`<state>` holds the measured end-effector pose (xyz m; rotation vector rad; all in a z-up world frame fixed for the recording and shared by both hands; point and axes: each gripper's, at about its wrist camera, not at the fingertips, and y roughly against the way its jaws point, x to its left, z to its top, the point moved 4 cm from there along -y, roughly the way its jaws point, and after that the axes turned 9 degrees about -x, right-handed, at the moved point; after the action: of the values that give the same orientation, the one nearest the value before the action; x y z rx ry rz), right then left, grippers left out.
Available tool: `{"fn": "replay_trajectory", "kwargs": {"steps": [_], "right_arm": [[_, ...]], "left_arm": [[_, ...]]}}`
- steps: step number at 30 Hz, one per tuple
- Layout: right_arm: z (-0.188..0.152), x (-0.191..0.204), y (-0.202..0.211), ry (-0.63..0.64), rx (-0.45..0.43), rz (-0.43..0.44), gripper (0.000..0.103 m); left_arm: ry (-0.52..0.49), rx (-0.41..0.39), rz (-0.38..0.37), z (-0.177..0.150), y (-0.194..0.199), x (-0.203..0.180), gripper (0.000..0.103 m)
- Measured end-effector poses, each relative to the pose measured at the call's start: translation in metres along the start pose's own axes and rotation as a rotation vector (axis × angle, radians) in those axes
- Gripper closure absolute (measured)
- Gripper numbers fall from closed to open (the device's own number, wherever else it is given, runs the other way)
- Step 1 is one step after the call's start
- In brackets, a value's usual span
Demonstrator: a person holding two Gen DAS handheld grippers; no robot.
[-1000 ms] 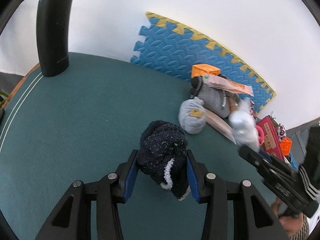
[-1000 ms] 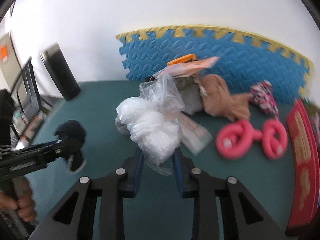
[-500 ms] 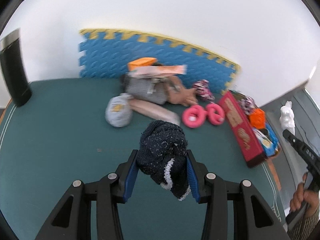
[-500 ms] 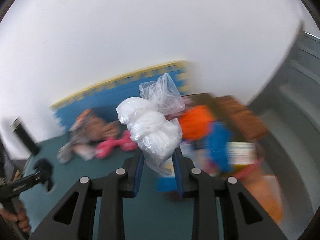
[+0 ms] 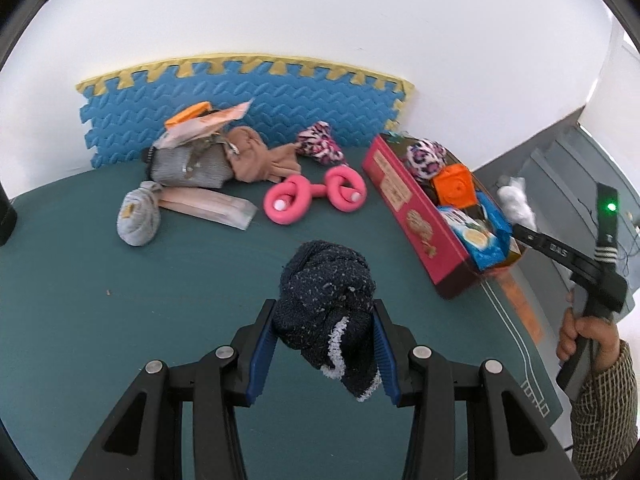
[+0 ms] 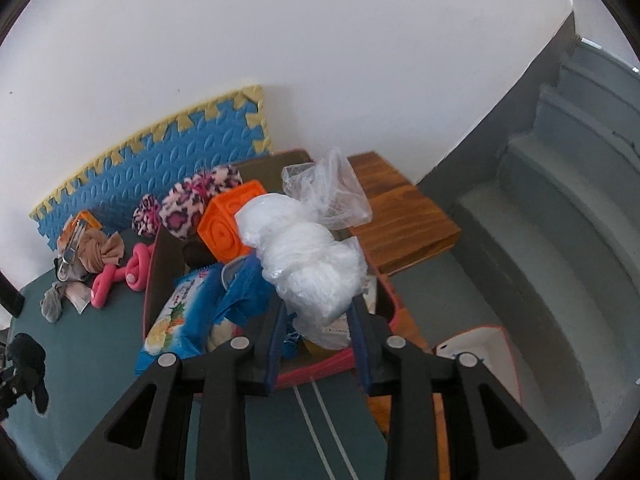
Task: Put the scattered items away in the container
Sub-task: 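Carry the navy sock and white bag into the tin and open both tools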
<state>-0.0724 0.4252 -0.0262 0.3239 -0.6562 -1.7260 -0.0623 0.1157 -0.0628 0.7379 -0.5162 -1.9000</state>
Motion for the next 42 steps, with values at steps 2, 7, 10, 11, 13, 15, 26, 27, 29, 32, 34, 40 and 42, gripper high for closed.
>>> {"fn": "replay_trajectory", "kwargs": {"steps": [2, 7, 10, 11, 13, 15, 26, 27, 29, 32, 34, 40, 42], "right_arm": [[-0.002, -0.002, 0.001, -0.015, -0.017, 0.003, 0.057], [0.003, -0.006, 0.018, -0.060, -0.095, 0.037, 0.043], [0.009, -0.007, 0.024, -0.069, -0.133, 0.044, 0.043], [0.010, -0.007, 0.026, -0.072, -0.145, 0.047, 0.043], [0.012, -0.007, 0.027, -0.073, -0.160, 0.042, 0.043], [0.008, -0.011, 0.014, -0.054, -0.126, -0.015, 0.043], [-0.010, -0.029, 0.012, -0.085, -0.128, -0.062, 0.043], [-0.010, -0.030, 0.021, -0.088, -0.162, -0.075, 0.043], [-0.013, -0.033, 0.037, -0.101, -0.209, -0.094, 0.043], [-0.018, -0.036, 0.047, -0.123, -0.239, -0.100, 0.043], [-0.024, -0.036, 0.051, -0.126, -0.249, -0.104, 0.043], [-0.034, -0.033, 0.050, -0.112, -0.248, -0.109, 0.043], [-0.037, -0.031, 0.050, -0.112, -0.247, -0.108, 0.043]], "left_arm": [[-0.009, -0.001, -0.002, 0.000, 0.000, -0.005, 0.057], [-0.017, 0.001, -0.024, 0.004, 0.000, -0.015, 0.057], [-0.033, 0.000, -0.043, 0.008, -0.002, -0.026, 0.057], [-0.042, -0.003, -0.051, 0.010, -0.002, -0.031, 0.057], [-0.060, -0.009, -0.070, 0.015, -0.004, -0.042, 0.057], [-0.072, -0.011, -0.100, 0.021, -0.008, -0.054, 0.057], [-0.105, 0.021, -0.225, 0.053, -0.059, -0.116, 0.057], [-0.104, 0.029, -0.236, 0.055, -0.066, -0.121, 0.057], [-0.104, 0.044, -0.253, 0.058, -0.079, -0.132, 0.057], [-0.128, 0.056, -0.258, 0.058, -0.099, -0.150, 0.057], [-0.142, 0.049, -0.255, 0.060, -0.111, -0.158, 0.057], [-0.160, 0.056, -0.211, 0.063, -0.141, -0.162, 0.057], [-0.150, 0.061, -0.207, 0.062, -0.146, -0.158, 0.057]]}}
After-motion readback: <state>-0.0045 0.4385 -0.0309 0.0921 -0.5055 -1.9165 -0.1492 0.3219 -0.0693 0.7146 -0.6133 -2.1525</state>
